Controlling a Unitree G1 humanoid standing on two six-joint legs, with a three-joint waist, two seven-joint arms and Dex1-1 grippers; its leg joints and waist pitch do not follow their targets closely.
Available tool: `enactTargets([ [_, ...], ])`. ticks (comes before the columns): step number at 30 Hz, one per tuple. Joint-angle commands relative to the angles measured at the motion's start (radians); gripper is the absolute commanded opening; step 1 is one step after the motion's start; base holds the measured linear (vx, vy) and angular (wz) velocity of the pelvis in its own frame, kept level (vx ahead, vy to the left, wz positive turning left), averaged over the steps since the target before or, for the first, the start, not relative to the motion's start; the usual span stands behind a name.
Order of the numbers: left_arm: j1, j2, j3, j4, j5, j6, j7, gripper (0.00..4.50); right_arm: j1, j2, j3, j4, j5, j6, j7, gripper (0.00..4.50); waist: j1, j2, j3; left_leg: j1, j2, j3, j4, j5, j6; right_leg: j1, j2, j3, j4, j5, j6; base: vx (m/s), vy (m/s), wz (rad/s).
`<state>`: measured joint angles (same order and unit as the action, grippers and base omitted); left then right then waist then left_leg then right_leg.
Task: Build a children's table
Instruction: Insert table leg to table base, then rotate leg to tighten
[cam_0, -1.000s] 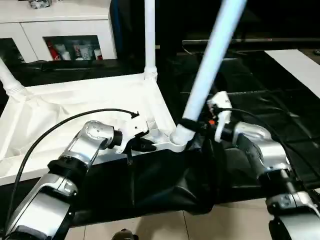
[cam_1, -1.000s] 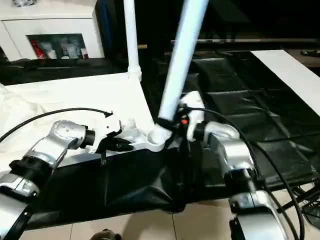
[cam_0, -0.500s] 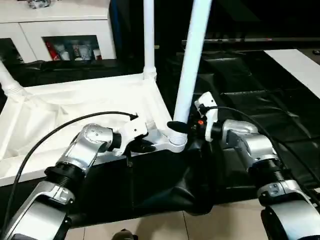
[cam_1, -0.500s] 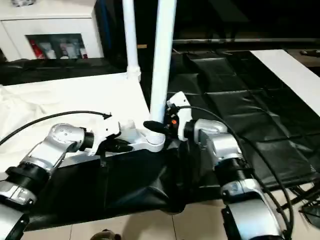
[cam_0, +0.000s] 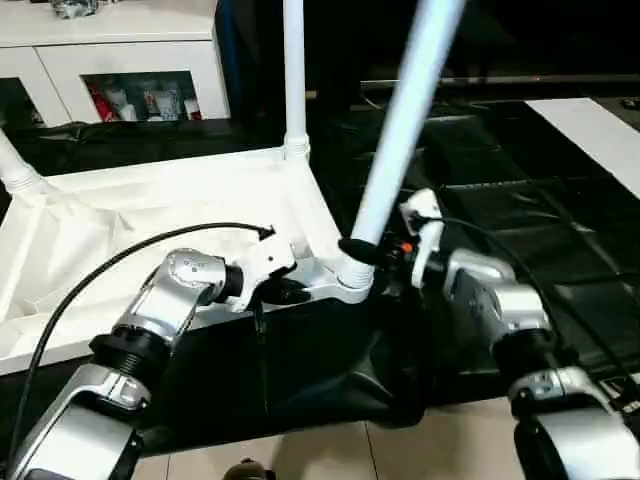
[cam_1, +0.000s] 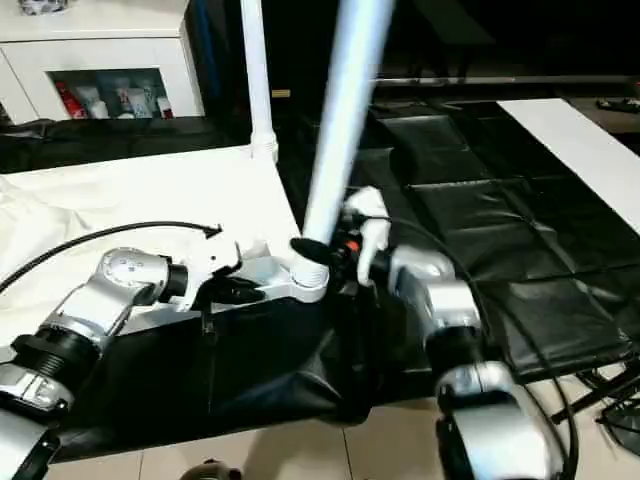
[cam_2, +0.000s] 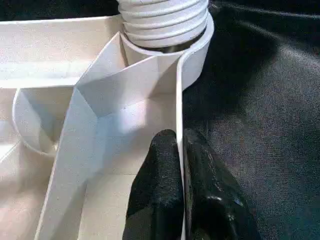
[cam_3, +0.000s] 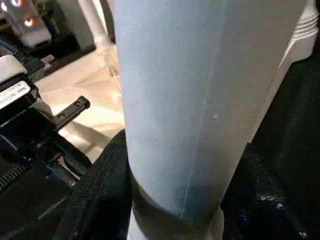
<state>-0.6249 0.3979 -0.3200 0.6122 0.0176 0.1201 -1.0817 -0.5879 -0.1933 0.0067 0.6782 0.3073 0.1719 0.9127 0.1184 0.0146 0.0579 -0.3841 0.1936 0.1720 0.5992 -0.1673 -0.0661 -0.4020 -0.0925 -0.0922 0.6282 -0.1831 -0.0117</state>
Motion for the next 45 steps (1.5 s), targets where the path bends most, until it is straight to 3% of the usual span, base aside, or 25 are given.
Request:
enactTargets([
  [1, -0.013, -0.016, 0.025, -0.006, -0.014, -0.008, 0.017, 0.0, 0.034, -0.004, 0.02, 0.022, -0.043, -0.016, -0.035, 1.9, 0.0, 0.005, -0.072, 0.019, 0.041, -0.012, -0.081, -0.288, -0.007, 0.045, -0.07, 0.054, -0.086, -0.266, -0.208, 0.0, 0.0, 0.0],
  [4, -0.019, -0.017, 0.025, 0.0, -0.012, -0.008, 0.02, 0.0, 0.054, -0.001, 0.041, 0.001, -0.072, -0.053, -0.04, 1.9, -0.001, 0.003, -0.069, 0.022, 0.04, -0.013, -0.083, -0.314, -0.012, 0.042, -0.07, 0.054, -0.093, -0.32, -0.194, 0.0, 0.0, 0.0],
  [7, -0.02, -0.014, 0.022, -0.001, -0.007, -0.008, 0.015, 0.0, 0.057, -0.015, 0.111, -0.031, -0.127, -0.044, -0.008, 1.9, -0.001, 0.001, -0.069, 0.02, 0.041, -0.014, -0.085, -0.308, -0.01, 0.044, -0.07, 0.055, -0.093, -0.328, -0.186, 0.0, 0.0, 0.0],
  [10, -0.021, -0.012, 0.018, -0.001, -0.002, -0.01, 0.013, 0.0, 0.046, -0.021, 0.13, -0.024, -0.141, -0.043, 0.004, 1.9, -0.001, 0.002, -0.068, 0.019, 0.04, -0.013, -0.084, -0.306, -0.008, 0.042, -0.069, 0.055, -0.093, -0.323, -0.185, 0.0, 0.0, 0.0],
  [11, -0.02, -0.009, 0.013, -0.003, 0.003, -0.013, 0.011, 0.0, 0.029, -0.026, 0.144, -0.007, -0.154, -0.039, 0.013, 1.9, -0.002, -0.006, -0.067, 0.018, 0.04, -0.013, -0.085, -0.304, -0.006, 0.043, -0.069, 0.055, -0.094, -0.33, -0.182, 0.0, 0.0, 0.0],
  [13, -0.015, -0.006, 0.01, -0.01, 0.004, -0.013, 0.009, 0.0, 0.008, -0.031, 0.156, 0.017, -0.166, -0.035, 0.024, 1.9, -0.003, -0.002, -0.066, 0.02, 0.041, -0.015, -0.085, -0.314, -0.008, 0.041, -0.071, 0.055, -0.095, -0.355, -0.182, 0.0, 0.0, 0.0],
  [22, -0.001, 0.007, 0.001, -0.034, 0.012, -0.018, -0.002, 0.0, -0.052, -0.066, 0.214, 0.113, -0.228, -0.026, 0.089, 1.89, -0.005, -0.009, -0.067, 0.02, 0.043, -0.015, -0.087, -0.332, -0.012, 0.041, -0.072, 0.056, -0.093, -0.337, -0.189, 0.0, 0.0, 0.0],
  [36, 0.023, 0.056, -0.048, -0.127, -0.005, -0.04, -0.17, 0.0, -0.022, -0.095, 0.234, 0.157, -0.221, -0.094, 0.23, 1.89, -0.004, 0.003, -0.069, 0.022, 0.046, -0.014, -0.089, -0.346, -0.007, 0.043, -0.067, 0.055, -0.086, -0.263, -0.224, 0.0, 0.0, 0.0],
  [40, 0.001, 0.029, -0.014, -0.111, -0.006, -0.018, -0.119, 0.0, -0.029, -0.078, 0.212, 0.175, -0.226, -0.105, 0.192, 1.89, -0.005, 0.003, -0.066, 0.025, 0.045, -0.015, -0.091, -0.376, -0.017, 0.041, -0.068, 0.055, -0.091, -0.306, -0.222, 0.0, 0.0, 0.0],
  [42, -0.028, 0.013, 0.0, -0.055, 0.025, -0.02, -0.041, 0.0, -0.049, -0.061, 0.188, 0.213, -0.24, -0.111, 0.092, 1.89, -0.007, 0.003, -0.061, 0.028, 0.043, -0.017, -0.091, -0.403, -0.026, 0.037, -0.07, 0.055, -0.097, -0.366, -0.21, 0.0, 0.0, 0.0],
  [45, -0.058, -0.005, 0.019, -0.004, 0.038, -0.001, 0.038, 0.0, -0.082, -0.039, 0.149, 0.271, -0.244, -0.111, -0.039, 1.89, -0.012, 0.002, -0.053, 0.038, 0.04, -0.026, -0.093, -0.481, -0.048, 0.03, -0.076, 0.051, -0.114, -0.528, -0.16, 0.0, 0.0, 0.0],
])
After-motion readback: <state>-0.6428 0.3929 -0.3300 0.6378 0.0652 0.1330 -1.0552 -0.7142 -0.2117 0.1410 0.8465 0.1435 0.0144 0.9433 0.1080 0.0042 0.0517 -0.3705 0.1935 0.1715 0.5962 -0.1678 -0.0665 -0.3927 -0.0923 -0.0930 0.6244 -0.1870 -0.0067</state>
